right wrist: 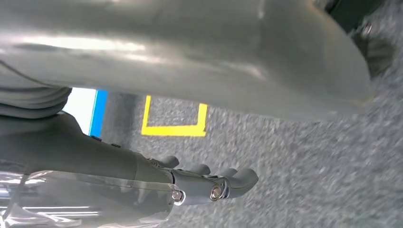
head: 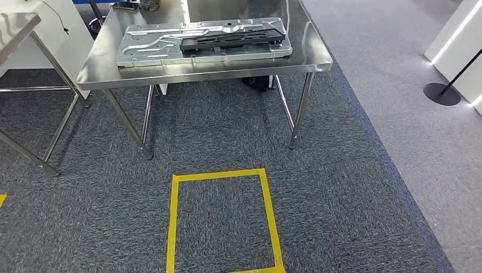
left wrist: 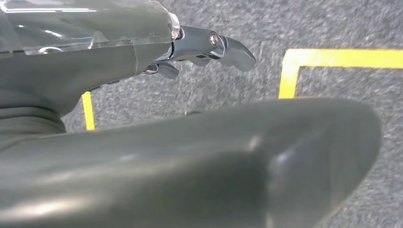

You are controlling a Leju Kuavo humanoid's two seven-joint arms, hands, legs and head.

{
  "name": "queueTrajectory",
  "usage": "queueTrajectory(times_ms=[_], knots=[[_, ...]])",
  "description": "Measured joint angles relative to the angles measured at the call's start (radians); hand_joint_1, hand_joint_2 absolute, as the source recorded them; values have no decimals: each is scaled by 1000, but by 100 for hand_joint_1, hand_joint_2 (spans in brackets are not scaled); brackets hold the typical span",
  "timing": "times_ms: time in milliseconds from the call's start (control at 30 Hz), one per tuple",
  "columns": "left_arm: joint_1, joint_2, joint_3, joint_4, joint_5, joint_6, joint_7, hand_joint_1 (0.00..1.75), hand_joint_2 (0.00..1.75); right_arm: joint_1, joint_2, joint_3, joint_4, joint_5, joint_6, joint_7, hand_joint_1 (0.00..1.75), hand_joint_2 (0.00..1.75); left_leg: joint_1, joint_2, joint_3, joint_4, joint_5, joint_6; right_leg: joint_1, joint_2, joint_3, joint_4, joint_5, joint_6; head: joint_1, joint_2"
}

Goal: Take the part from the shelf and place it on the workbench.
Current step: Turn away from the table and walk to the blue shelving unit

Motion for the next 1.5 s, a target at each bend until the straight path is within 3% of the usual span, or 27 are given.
queueTrajectory(times_ms=[67,100,133,200,267,400,467,533,567,600,633,700,733,767,833,900,1133,1267,1500], knots=[[2,-1,1,0,0,2,5,0,0,2,0,0,0,0,-1,1,0,0,4,0,-29,113,-51,-8,1,0,-19,4,12,1,0,0],[2,-1,2,0,0,4,9,0,0,3,0,-1,0,0,-2,2,0,0,6,0,-18,121,-48,-10,1,1,-27,7,16,2,0,0],[3,-1,2,0,0,5,11,0,0,4,0,-1,0,0,-3,2,0,0,6,0,14,86,-28,-10,1,1,-33,10,18,4,0,0],[2,0,3,0,0,7,13,0,0,5,0,-1,0,-1,-6,3,0,0,6,0,113,-60,18,-3,1,1,-40,15,22,10,0,0],[2,0,3,0,0,8,14,0,0,4,1,-1,0,0,-11,4,0,0,3,-1,174,-163,33,9,4,1,-45,19,25,19,0,0],[3,0,3,0,0,9,13,0,0,3,1,-2,0,0,-18,9,0,175,4,0,175,-190,39,36,5,2,-54,30,21,42,0,0],[2,1,3,0,0,9,13,0,0,4,0,-2,0,0,-23,11,0,175,7,2,171,-196,46,48,3,5,-92,108,-29,49,0,0],[1,3,4,0,0,9,14,0,0,5,1,-3,1,1,-27,14,0,175,4,3,164,-195,49,54,0,7,-162,254,-96,52,0,0],[2,3,4,0,0,9,16,0,0,6,1,-3,1,2,-29,15,0,175,2,3,162,-193,49,55,-2,7,-188,307,-110,56,0,0],[2,4,4,0,1,10,20,0,0,7,2,-3,1,4,-30,19,0,175,2,3,160,-191,49,56,-6,8,-198,327,-105,61,0,0],[2,4,5,0,2,12,24,0,44,8,1,-3,1,7,-32,22,0,131,2,2,159,-187,48,56,-10,8,-185,300,-79,66,0,0],[1,4,5,0,7,17,31,0,131,7,1,-4,1,12,-35,28,0,44,3,0,156,-174,42,52,-22,8,-119,161,-9,81,0,0],[0,5,6,0,9,19,32,0,175,6,2,-4,1,13,-35,27,0,0,1,-1,152,-164,36,48,-25,11,-92,99,15,81,0,0],[0,5,7,0,12,20,32,0,175,5,2,-4,2,12,-34,25,0,0,-2,-2,147,-156,32,44,-28,13,-76,61,25,79,0,0],[-2,5,9,0,16,22,31,0,175,4,2,-4,2,10,-32,16,0,87,-6,-2,140,-148,29,37,-25,17,-75,48,26,67,0,0],[-2,5,12,0,20,24,30,0,175,5,2,-5,2,7,-31,6,0,175,-4,-2,140,-150,32,33,-21,16,-77,49,25,64,0,0],[3,6,-5,0,53,32,51,0,175,9,-4,15,-2,-23,-33,-5,0,175,0,-2,140,-155,36,26,-14,16,-79,49,26,58,0,0],[16,12,-70,-2,113,44,69,0,0,19,-9,67,-9,-90,-33,-7,0,0,0,-2,140,-155,37,25,-14,16,-79,49,27,57,0,0],[26,18,-123,-4,158,54,81,0,0,27,-12,110,-15,-141,-34,-11,0,0,0,-2,140,-155,37,25,-15,16,-79,49,27,57,0,0]])
